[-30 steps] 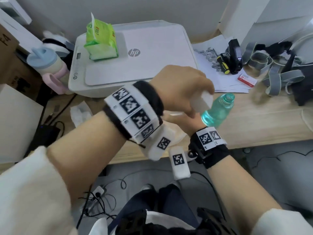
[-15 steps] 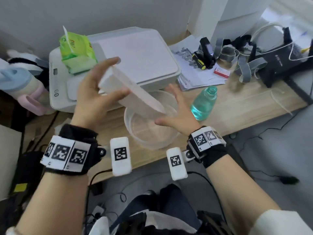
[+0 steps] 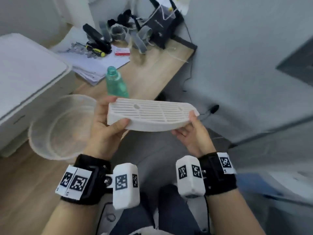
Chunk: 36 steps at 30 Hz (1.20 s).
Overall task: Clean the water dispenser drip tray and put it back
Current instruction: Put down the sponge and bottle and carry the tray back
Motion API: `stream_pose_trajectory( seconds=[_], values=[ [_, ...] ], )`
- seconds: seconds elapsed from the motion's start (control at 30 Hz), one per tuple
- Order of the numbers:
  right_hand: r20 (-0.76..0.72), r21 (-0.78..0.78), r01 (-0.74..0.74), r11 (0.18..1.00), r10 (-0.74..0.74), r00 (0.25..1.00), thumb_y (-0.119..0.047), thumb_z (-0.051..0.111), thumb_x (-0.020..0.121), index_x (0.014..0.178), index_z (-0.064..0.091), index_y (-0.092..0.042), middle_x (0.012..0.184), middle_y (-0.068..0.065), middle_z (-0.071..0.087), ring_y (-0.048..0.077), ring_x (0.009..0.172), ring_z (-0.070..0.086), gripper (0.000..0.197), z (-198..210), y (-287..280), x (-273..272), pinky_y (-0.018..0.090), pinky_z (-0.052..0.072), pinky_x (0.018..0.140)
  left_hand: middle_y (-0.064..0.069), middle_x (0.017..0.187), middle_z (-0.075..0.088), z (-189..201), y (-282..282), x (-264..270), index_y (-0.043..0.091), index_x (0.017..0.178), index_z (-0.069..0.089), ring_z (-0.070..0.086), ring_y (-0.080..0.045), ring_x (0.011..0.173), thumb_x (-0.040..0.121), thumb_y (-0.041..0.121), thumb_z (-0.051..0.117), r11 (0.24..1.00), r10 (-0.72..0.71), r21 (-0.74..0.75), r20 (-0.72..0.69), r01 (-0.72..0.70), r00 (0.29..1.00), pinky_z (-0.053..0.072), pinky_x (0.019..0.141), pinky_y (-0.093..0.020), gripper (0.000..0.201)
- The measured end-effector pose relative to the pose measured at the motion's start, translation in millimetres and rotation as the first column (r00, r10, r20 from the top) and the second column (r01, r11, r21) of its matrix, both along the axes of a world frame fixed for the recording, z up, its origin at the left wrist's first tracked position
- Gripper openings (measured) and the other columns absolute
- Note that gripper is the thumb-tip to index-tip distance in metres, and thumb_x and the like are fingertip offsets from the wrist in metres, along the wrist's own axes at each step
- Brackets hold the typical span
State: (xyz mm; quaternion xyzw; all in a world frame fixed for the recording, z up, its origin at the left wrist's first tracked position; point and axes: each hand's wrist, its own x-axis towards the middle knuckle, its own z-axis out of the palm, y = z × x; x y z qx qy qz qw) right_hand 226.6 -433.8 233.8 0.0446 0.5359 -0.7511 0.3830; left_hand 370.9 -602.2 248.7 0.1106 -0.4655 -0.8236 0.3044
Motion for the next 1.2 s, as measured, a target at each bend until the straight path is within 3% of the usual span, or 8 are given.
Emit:
stream_pose_trajectory(
  seconds=[0.2,0.3,0.5,0.63,0.83,0.93,1.0,1.2],
  values=[
    [0.094,0.062,0.637,0.768,-0.64,0.763,-0.025,0.054,0.088,0.104,0.062,-0.014,0.065,-0.003,0.069,0.007,0.05,0.062,0.021,-8.1,198.7,-35.6,0.018,0.051,0.047,-0.007,0.114,0.051,-9.8,165.5,-124.6,0.014,0.117,0.041,0.05,-0.019,0.099,0.057,0.042,0.082,0.801,-0.556,0.347,0.13,0.488,0.821,0.046,0.081,-0.033,0.077],
    [0.016,0.112,0.785,0.61,-0.79,0.612,-0.019,0.058,0.087,0.119,0.055,-0.014,0.069,-0.001,0.06,0.002,0.036,0.051,0.033,-26.0,298.2,-43.0,0.014,0.044,0.04,-0.015,0.113,0.055,-25.3,256.3,-166.9,-0.001,0.124,0.042,0.055,-0.021,0.094,0.091,0.024,0.051,0.726,-0.675,0.467,0.348,0.504,0.651,0.054,0.073,-0.028,0.042],
    [0.001,0.243,0.888,0.39,-0.916,0.401,-0.017,0.067,0.08,0.101,0.056,-0.025,0.087,0.003,0.066,0.007,0.05,0.064,0.025,-94.2,443.2,-59.5,0.018,0.048,0.043,-0.005,0.079,0.062,-91.9,402.2,-207.5,0.005,0.1,0.054,0.058,-0.015,0.071,0.096,0.007,0.04,0.696,-0.699,0.466,0.612,0.546,0.37,0.054,0.059,-0.023,0.015],
    [0.019,0.282,0.898,0.337,-0.938,0.346,-0.017,0.066,0.082,0.107,0.054,-0.019,0.094,0.011,0.064,0.011,0.052,0.066,0.027,-154.5,506.2,-87.2,0.021,0.05,0.044,-0.005,0.059,0.067,-154.9,474.6,-253.3,0.003,0.078,0.059,0.064,-0.014,0.052,0.09,0.005,0.051,0.74,-0.647,0.469,0.693,0.481,0.319,0.054,0.048,-0.022,0.015],
    [0.129,0.316,0.892,0.323,-0.946,0.297,-0.012,0.06,0.088,0.134,0.041,-0.008,0.124,0.024,0.057,0.029,0.087,0.064,0.05,-236.1,587.3,-123.9,0.031,0.059,0.054,-0.003,0.058,0.067,-248.3,554.7,-326.5,0.001,0.102,0.061,0.062,-0.013,0.056,0.084,-0.009,0.052,0.711,-0.578,0.37,0.791,0.597,0.198,0.053,0.049,-0.019,0.022],
    [0.128,0.276,0.909,0.313,-0.949,0.288,-0.004,0.054,0.091,0.135,0.037,-0.007,0.12,0.028,0.054,0.027,0.081,0.061,0.048,-261.2,613.3,-154.7,0.03,0.059,0.054,-0.02,0.086,0.071,-290.5,577.5,-362.5,-0.002,0.109,0.06,0.064,-0.025,0.073,0.082,-0.017,0.048,0.745,-0.526,0.319,0.821,0.586,0.221,0.054,0.048,-0.02,0.033],
    [0.126,0.266,0.903,0.337,-0.941,0.314,-0.003,0.052,0.091,0.133,0.038,-0.005,0.12,0.025,0.052,0.028,0.083,0.06,0.044,-273.0,622.9,-175.1,0.034,0.059,0.061,-0.024,0.12,0.061,-312.9,588.1,-376.2,-0.003,0.118,0.057,0.058,-0.029,0.096,0.083,-0.016,0.047,0.768,-0.497,0.282,0.829,0.575,0.257,0.055,0.059,-0.024,0.038],
    [0.085,0.385,0.861,0.332,-0.942,0.324,-0.019,0.064,0.086,0.123,0.049,0.002,0.118,0.024,0.06,0.036,0.101,0.063,0.046,-307.3,634.3,-205.5,0.044,0.054,0.086,-0.018,0.132,0.054,-328.2,601.4,-384.7,0.002,0.128,0.051,0.052,-0.023,0.115,0.09,-0.003,0.046,0.786,-0.542,0.361,0.794,0.502,0.276,0.038,0.097,-0.027,0.038]
  ],
)
